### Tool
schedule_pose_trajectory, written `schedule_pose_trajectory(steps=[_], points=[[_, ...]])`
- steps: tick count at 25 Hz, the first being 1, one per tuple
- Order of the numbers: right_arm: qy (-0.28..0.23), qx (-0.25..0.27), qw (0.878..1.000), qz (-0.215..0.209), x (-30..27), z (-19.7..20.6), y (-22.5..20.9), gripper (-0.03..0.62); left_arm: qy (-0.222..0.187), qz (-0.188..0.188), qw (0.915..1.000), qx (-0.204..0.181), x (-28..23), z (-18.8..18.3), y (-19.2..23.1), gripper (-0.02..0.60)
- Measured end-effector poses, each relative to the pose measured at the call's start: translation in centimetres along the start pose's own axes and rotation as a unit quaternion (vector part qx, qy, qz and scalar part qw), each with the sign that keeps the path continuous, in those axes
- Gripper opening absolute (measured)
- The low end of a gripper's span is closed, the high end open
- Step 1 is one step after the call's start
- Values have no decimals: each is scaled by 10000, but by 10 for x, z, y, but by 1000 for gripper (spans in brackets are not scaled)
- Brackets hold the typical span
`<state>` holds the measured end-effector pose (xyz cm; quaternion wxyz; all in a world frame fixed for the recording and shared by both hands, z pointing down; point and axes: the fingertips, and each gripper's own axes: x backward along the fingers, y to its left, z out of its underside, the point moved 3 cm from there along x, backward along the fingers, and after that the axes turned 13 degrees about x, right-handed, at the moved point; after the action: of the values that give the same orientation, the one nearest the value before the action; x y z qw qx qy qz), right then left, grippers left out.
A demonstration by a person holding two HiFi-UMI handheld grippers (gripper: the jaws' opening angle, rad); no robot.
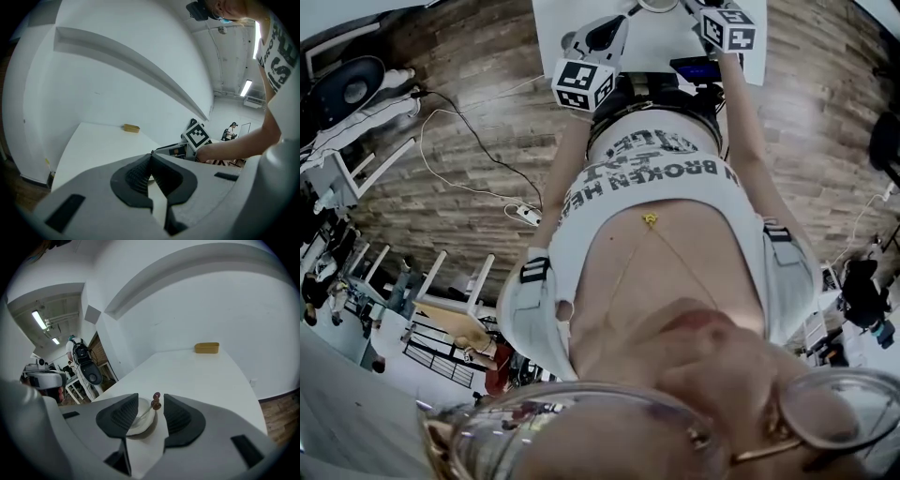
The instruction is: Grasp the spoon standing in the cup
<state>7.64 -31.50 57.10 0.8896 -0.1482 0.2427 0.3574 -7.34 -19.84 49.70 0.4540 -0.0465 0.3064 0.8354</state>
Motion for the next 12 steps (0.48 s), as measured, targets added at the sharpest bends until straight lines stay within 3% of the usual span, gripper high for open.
schedule_pose_trajectory(steps=[10, 12], points=[[110, -273, 9993, -250, -15, 11, -4, 162, -92, -378, 9991, 163, 18, 6, 6, -9], [90, -312, 9990, -291, -17, 13, -4, 122, -116, -427, 9988, 190, 21, 8, 7, -9]])
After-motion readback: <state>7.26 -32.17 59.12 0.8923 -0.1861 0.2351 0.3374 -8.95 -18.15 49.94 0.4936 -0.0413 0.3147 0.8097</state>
